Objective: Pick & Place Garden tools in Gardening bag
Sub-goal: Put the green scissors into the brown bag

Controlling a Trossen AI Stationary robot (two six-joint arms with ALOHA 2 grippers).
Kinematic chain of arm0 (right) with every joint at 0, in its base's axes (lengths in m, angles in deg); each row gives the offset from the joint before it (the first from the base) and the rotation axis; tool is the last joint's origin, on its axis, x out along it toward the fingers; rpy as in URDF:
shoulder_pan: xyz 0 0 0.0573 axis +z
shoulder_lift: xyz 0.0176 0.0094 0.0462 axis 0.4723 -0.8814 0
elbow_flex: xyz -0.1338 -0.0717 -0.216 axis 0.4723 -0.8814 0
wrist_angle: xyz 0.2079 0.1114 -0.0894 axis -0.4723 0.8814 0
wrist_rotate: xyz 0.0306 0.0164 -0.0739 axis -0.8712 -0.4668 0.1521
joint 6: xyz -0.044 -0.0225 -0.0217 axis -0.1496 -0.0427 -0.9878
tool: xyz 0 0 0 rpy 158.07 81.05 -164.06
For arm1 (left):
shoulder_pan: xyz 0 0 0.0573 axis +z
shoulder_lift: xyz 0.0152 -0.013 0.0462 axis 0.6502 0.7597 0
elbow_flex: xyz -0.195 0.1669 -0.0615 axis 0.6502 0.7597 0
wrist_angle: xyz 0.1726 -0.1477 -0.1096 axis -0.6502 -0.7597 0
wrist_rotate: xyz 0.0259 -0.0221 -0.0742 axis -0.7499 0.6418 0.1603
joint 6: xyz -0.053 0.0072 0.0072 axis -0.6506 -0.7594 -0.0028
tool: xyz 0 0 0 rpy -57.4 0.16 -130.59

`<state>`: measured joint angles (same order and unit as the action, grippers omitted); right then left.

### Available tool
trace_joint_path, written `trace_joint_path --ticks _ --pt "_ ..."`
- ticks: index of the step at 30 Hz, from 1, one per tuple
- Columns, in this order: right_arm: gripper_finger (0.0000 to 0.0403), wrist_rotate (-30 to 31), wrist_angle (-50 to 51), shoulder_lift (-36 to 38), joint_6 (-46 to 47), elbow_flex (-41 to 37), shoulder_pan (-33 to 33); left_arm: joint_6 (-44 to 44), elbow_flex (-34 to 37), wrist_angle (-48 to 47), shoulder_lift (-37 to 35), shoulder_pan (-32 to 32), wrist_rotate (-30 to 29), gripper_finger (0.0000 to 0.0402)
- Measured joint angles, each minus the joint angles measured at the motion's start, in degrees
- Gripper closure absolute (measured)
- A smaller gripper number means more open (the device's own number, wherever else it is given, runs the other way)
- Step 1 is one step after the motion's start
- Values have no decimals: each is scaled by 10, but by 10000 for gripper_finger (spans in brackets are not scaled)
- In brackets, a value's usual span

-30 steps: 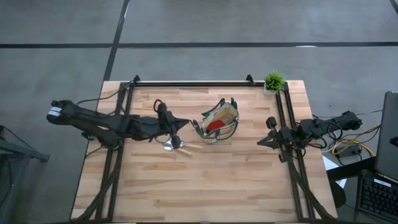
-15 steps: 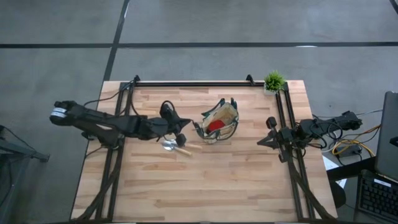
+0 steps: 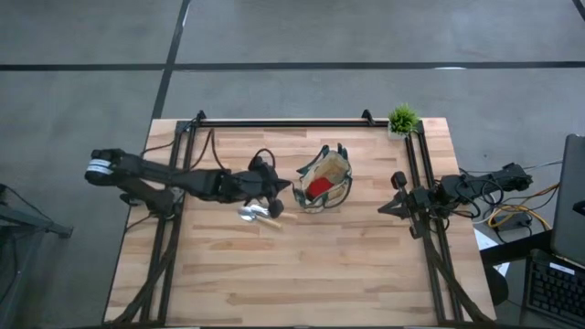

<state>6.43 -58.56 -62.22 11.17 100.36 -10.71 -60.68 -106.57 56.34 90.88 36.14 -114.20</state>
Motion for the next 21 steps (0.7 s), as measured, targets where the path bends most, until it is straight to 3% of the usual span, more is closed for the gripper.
trace_joint_path --ticks 5,8,21 --pt "394 0 0 0 0 0 0 -12 -1 -54 -4 21 13 398" --pt "394 0 0 0 0 0 0 -17 -1 -82 -11 31 -19 399" --pt "394 0 0 0 0 0 0 53 -12 -107 -47 113 -43 400"
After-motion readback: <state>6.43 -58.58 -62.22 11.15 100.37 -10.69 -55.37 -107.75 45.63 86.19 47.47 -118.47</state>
